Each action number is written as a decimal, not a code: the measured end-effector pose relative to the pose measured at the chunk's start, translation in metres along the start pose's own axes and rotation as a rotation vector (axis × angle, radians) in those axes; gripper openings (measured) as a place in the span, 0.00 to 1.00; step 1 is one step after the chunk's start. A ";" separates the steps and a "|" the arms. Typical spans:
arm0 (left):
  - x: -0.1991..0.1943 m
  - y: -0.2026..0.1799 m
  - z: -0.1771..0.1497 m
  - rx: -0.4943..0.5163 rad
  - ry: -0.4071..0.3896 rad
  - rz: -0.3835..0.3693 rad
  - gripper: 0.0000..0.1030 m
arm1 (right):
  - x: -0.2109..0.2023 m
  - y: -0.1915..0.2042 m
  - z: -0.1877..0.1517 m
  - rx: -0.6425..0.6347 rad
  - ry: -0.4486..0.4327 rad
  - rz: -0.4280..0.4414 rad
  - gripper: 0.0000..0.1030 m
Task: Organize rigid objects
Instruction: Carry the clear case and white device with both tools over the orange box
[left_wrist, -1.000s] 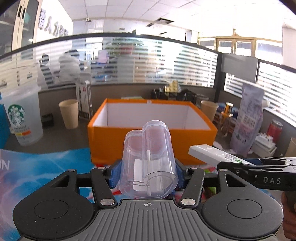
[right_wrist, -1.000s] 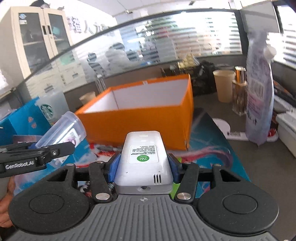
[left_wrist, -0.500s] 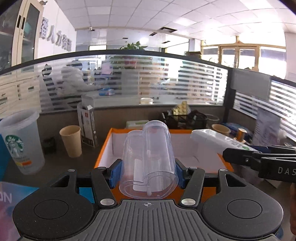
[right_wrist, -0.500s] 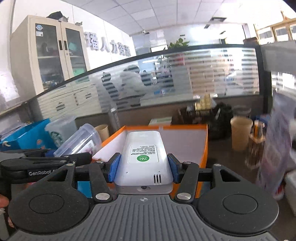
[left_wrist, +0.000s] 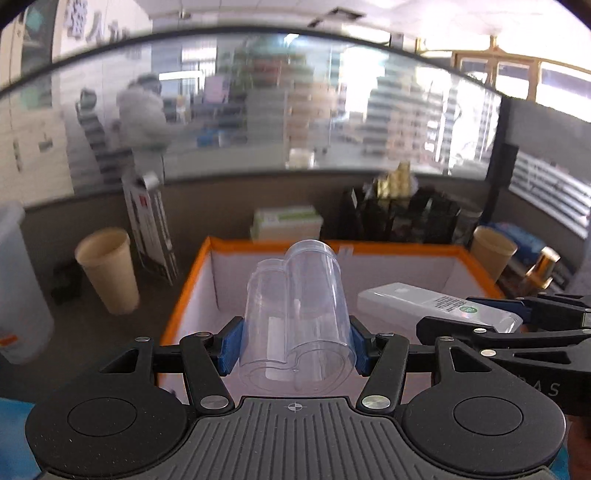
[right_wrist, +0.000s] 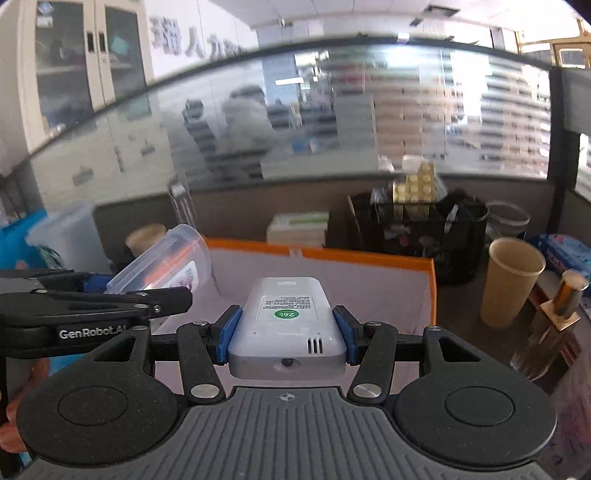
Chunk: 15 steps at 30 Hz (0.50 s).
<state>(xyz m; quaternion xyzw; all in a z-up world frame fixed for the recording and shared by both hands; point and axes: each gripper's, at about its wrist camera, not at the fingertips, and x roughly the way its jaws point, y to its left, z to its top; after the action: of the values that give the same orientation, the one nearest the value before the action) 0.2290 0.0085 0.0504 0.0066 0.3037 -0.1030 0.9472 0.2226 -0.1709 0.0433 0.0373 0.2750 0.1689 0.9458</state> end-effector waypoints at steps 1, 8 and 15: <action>0.007 0.001 -0.002 0.000 0.017 -0.003 0.55 | 0.007 -0.002 -0.002 0.004 0.019 -0.003 0.49; 0.036 0.005 -0.014 -0.010 0.093 -0.013 0.55 | 0.034 -0.007 -0.010 0.005 0.097 -0.038 0.49; 0.050 0.009 -0.015 -0.013 0.135 -0.007 0.55 | 0.044 -0.002 -0.008 -0.030 0.129 -0.084 0.49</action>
<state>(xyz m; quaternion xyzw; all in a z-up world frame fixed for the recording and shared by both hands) 0.2620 0.0088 0.0088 0.0063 0.3678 -0.1035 0.9241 0.2541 -0.1576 0.0142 0.0004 0.3343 0.1354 0.9327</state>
